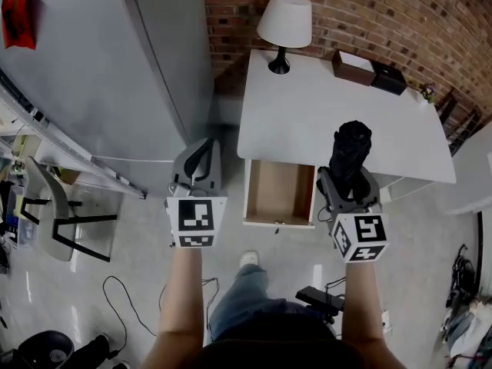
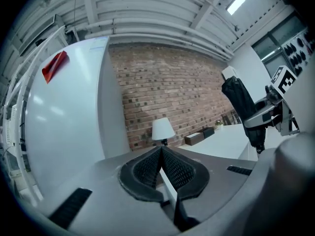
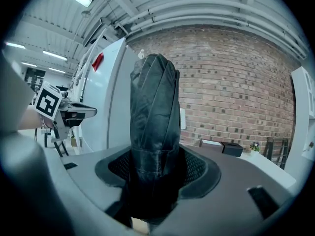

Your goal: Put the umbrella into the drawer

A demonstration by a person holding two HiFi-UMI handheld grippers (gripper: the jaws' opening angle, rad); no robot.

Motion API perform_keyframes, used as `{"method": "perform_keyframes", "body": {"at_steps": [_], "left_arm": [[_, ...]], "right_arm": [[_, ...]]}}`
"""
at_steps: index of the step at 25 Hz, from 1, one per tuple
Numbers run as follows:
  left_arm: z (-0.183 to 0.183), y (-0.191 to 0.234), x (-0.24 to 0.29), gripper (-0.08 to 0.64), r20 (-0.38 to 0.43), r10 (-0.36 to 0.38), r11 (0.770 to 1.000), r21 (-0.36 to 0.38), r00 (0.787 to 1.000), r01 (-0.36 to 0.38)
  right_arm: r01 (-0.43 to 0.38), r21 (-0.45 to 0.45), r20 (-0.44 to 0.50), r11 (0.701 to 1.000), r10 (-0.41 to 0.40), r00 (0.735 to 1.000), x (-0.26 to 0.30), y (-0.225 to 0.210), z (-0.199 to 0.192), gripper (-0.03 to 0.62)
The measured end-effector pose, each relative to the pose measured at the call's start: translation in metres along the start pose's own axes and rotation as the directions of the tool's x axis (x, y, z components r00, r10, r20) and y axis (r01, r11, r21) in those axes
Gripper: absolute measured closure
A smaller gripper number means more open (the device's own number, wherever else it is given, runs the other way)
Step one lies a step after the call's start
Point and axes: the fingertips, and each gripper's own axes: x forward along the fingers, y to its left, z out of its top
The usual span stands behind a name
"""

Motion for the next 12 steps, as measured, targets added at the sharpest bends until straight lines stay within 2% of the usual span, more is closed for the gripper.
{"method": "perform_keyframes", "body": {"at_steps": [6, 12], "left_arm": [[-0.035, 0.004, 0.025, 0.56, -0.059, -0.033, 0.999, -0.022, 0.998, 0.032], [-0.07, 0.0, 0.036, 0.56, -0.108, -0.058, 0.998, -0.036, 0.992, 0.054]], "right_arm": [[-0.063, -0.004, -0.091, 0.998, 0.062, 0.994, 0.043, 0.021, -0.036, 0.35], [-0.155, -0.006, -0.176, 0.988, 0.151, 0.973, 0.072, 0.051, -0.081, 0.35]]}}
